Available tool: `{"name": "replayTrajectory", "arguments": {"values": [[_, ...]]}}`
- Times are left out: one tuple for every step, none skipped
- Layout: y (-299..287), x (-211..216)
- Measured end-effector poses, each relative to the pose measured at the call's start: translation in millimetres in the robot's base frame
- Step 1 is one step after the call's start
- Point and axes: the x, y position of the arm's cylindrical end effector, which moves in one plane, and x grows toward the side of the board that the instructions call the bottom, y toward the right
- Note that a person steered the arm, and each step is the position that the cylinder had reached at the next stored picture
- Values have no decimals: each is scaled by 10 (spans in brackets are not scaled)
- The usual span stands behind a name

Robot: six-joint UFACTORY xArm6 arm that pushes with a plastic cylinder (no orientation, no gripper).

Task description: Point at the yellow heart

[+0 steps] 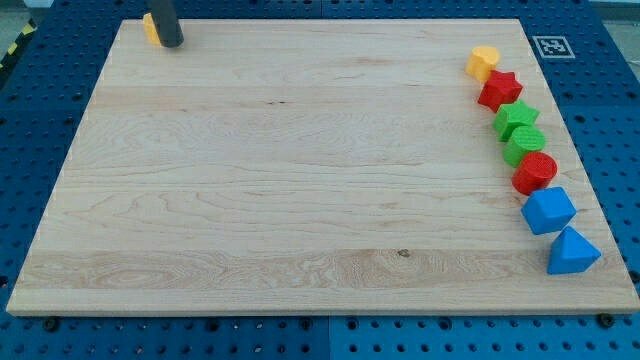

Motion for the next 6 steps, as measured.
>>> {"name": "replayTrajectory", "arguments": {"values": [[711, 0], [1673, -152], [2785, -309], [3959, -237], [4903, 272], [5153, 689]]}}
